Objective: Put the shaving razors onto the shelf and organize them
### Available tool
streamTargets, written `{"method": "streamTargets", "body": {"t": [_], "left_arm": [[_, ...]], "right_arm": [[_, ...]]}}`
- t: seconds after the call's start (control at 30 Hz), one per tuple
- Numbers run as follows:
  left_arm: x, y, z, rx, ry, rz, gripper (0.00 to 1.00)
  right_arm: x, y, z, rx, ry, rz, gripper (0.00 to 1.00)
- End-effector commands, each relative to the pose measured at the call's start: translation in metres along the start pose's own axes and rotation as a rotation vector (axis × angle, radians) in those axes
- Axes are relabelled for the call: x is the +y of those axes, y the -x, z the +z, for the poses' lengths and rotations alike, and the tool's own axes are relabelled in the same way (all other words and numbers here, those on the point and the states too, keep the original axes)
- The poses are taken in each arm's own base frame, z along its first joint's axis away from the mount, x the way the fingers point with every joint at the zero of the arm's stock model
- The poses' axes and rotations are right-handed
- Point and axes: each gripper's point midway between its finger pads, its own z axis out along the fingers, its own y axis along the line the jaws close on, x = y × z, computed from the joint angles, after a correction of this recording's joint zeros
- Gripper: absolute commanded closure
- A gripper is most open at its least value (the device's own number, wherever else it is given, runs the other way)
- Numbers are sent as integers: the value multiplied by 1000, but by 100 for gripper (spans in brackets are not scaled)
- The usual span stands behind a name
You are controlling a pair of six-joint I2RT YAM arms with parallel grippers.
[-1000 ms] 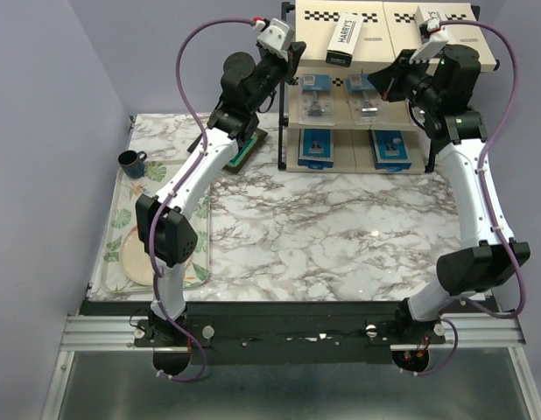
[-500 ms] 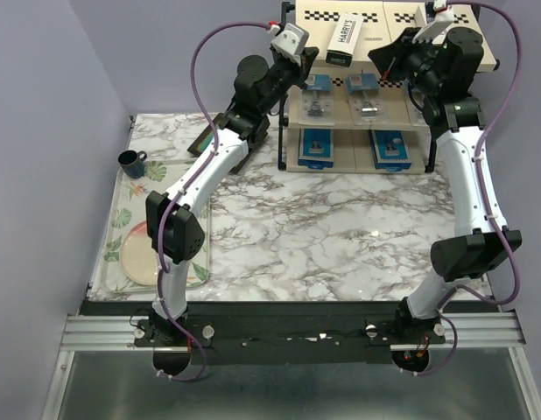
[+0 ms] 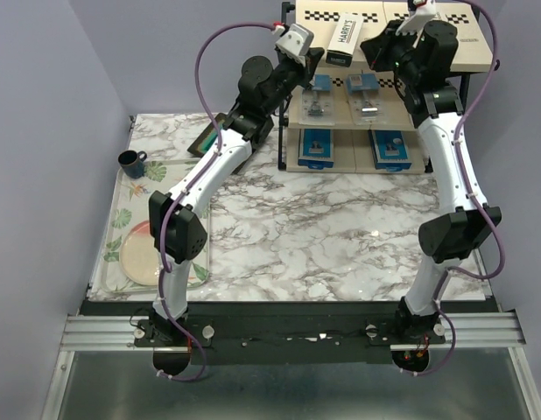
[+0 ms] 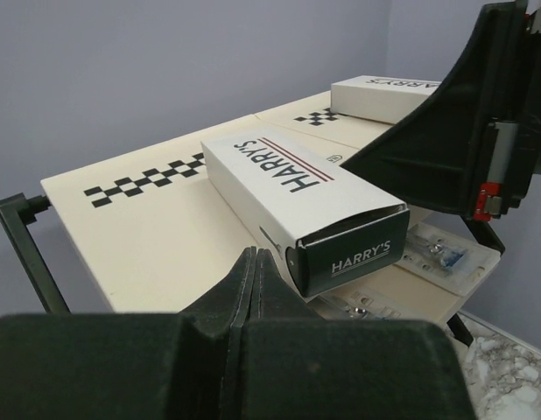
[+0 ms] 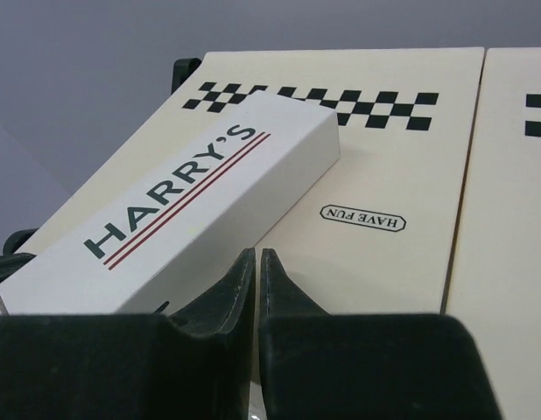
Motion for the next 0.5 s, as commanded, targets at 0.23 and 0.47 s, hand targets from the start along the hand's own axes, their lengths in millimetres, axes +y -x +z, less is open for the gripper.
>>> {"method": "streamTargets", "body": {"t": [0.23, 0.47], "left_arm": [[-26, -5, 10, -10, -47, -34, 100], [-22, -4, 9, -4, -9, -37, 100]], "right_arm": [[2, -10, 20, 2, -18, -42, 85], [-3, -6, 15, -3, -59, -62, 85]]}}
